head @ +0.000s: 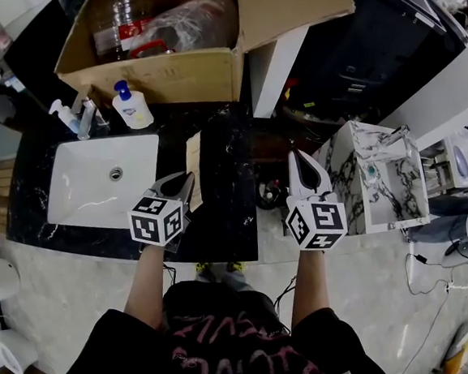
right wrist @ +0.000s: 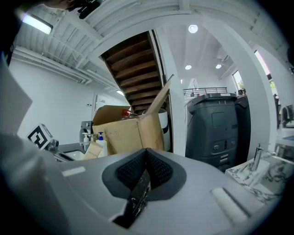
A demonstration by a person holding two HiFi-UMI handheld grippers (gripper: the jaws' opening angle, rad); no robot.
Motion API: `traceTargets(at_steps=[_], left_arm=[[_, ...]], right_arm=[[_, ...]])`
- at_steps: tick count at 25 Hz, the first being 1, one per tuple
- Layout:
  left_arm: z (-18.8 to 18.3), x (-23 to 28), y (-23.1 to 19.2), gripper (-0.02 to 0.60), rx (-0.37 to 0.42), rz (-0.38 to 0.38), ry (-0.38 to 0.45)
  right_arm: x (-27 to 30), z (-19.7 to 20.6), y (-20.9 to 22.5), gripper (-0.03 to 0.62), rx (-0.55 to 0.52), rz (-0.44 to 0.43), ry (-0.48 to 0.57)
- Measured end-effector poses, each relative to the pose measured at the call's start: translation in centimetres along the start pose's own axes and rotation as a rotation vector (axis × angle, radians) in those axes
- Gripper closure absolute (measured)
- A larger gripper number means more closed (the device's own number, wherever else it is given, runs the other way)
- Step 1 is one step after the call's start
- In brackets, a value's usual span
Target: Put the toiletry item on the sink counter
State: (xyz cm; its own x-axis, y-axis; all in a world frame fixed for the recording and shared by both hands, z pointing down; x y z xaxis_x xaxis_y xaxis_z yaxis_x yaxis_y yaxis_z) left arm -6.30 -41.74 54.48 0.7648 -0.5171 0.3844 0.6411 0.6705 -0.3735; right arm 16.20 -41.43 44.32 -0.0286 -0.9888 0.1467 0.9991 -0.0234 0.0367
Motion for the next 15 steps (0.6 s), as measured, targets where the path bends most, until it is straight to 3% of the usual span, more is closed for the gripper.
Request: traceTargets(at_steps=[8, 15], left_arm=[[1.9, 1.2, -0.9, 0.572, -0.078, 0.004, -0.016], [3.0, 2.1, -1.8, 0.561, -0.073, -0.014, -0.063]], right_arm=[[0.2, 0.9, 0.3, 0.582, -0.009, 0.003, -0.023], [0.6, 1.7, 0.7, 0.582, -0.012, 0.01, -0.047]])
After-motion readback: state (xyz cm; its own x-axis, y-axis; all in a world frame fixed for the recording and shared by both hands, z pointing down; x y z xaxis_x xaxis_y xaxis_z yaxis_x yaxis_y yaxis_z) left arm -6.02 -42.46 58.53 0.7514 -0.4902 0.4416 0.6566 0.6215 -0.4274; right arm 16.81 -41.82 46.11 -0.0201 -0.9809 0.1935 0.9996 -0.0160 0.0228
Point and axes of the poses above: the fingertips, and each gripper's own axes: x forward along the fingers, y to its right, z out of its underside, the point moved 1 cm from there along -x, backward along the fingers, and after that the axes turned 13 degrees about z, right-handed, at the moved point
